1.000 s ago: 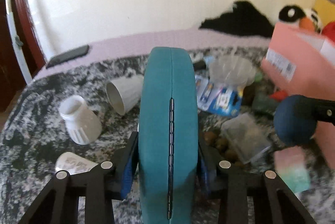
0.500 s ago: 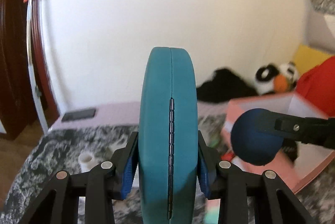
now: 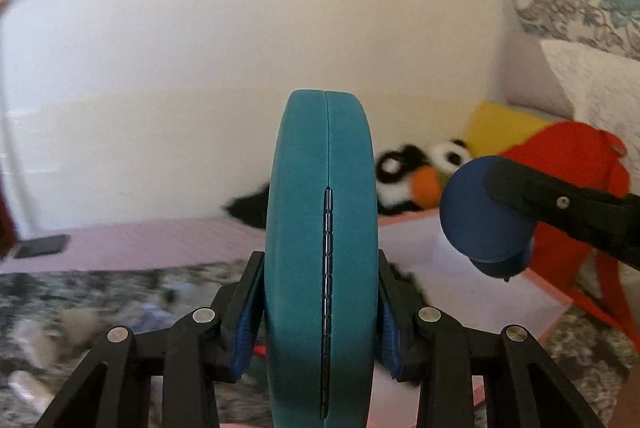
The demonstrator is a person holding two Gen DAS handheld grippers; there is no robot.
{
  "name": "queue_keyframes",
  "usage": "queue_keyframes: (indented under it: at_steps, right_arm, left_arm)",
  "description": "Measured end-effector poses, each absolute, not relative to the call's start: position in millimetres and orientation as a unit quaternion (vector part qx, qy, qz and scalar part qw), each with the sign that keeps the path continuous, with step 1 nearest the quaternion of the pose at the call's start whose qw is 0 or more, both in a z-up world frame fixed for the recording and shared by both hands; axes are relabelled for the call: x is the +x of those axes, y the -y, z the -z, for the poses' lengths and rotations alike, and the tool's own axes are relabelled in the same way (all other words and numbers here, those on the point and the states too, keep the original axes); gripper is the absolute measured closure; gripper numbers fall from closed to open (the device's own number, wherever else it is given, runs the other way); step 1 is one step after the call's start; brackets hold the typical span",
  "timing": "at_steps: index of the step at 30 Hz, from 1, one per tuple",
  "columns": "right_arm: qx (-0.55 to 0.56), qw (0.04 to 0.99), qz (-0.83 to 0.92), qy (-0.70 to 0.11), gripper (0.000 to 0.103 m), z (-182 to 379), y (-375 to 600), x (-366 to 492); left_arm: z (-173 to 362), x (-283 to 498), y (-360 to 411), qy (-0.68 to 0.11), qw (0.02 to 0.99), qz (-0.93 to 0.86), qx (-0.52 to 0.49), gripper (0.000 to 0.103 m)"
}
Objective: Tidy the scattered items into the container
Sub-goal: 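Carry the teal case and blue figurine into the pink box and release both, then grasp the clear box of black beads with the right gripper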
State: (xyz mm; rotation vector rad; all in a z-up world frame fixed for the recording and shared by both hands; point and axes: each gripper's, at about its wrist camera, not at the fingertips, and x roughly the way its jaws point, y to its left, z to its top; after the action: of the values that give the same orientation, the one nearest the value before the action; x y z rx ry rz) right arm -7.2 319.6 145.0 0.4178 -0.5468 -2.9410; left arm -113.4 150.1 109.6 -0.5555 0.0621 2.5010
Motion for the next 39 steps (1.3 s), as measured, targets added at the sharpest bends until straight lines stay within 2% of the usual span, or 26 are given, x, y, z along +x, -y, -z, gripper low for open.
queue_keyframes:
  at_steps: [9, 10, 11, 12, 14, 16, 18, 24, 32, 37, 39]
  right_arm:
    - [0.208, -0.018, 0.948, 0.239, 0.093, -84.5, -416.4, -45.6]
    - [0.213, -0.025, 0.946, 0.244, 0.091, -80.2, -421.5, -48.1]
    - [0.218, -0.033, 0.943, 0.25, 0.087, -76.0, -426.7, -50.5]
    - [0.223, -0.041, 0.94, 0.256, 0.082, -71.8, -431.9, -53.0]
    - [0.217, -0.046, 0.938, 0.265, 0.069, -67.9, -439.5, -54.3]
    - [0.194, -0.042, 0.942, 0.271, 0.054, -74.5, -440.2, -47.7]
    - [0.18, -0.034, 0.945, 0.27, 0.049, -81.9, -434.1, -42.2]
    - [0.176, -0.001, 0.953, 0.245, 0.047, -95.8, -393.3, -43.5]
    - [0.2, 0.081, 0.955, 0.206, 0.036, -94.7, -294.3, -65.3]
    - [0.24, 0.121, 0.95, 0.158, 0.034, -75.9, -220.5, -87.8]
    - [0.265, 0.13, 0.945, 0.137, 0.033, -59.6, -190.5, -101.9]
  left_arm:
    - [-63.4, -136.2, -228.4, -0.057, 0.33, -0.902, -0.273, 0.06]
    - [-65.9, -133.5, -227.2, -0.056, 0.328, -0.905, -0.264, 0.055]
    - [-68.4, -130.8, -226.1, -0.054, 0.326, -0.909, -0.255, 0.029]
    - [-70.9, -128.1, -224.9, -0.053, 0.324, -0.912, -0.246, 0.009]
    - [-75.9, -122.7, -222.6, -0.05, 0.321, -0.918, -0.228, 0.001]
    - [-85.2, -121.8, -213.4, -0.044, 0.314, -0.922, -0.22, 0.001]
    - [-93.1, -122.5, -197.5, -0.033, 0.3, -0.928, -0.217, 0.002]
    - [-104.0, -124.9, -145.7, -0.024, 0.242, -0.943, -0.226, 0.001]
    - [-95.5, -117.8, -44.4, -0.044, 0.134, -0.958, -0.251, 0.001]
    - [-61.5, -134.5, 44.5, -0.016, 0.046, -0.951, -0.305, 0.001]
    - [-38.8, -149.1, 80.2, 0.023, 0.012, -0.939, -0.343, 0.002]
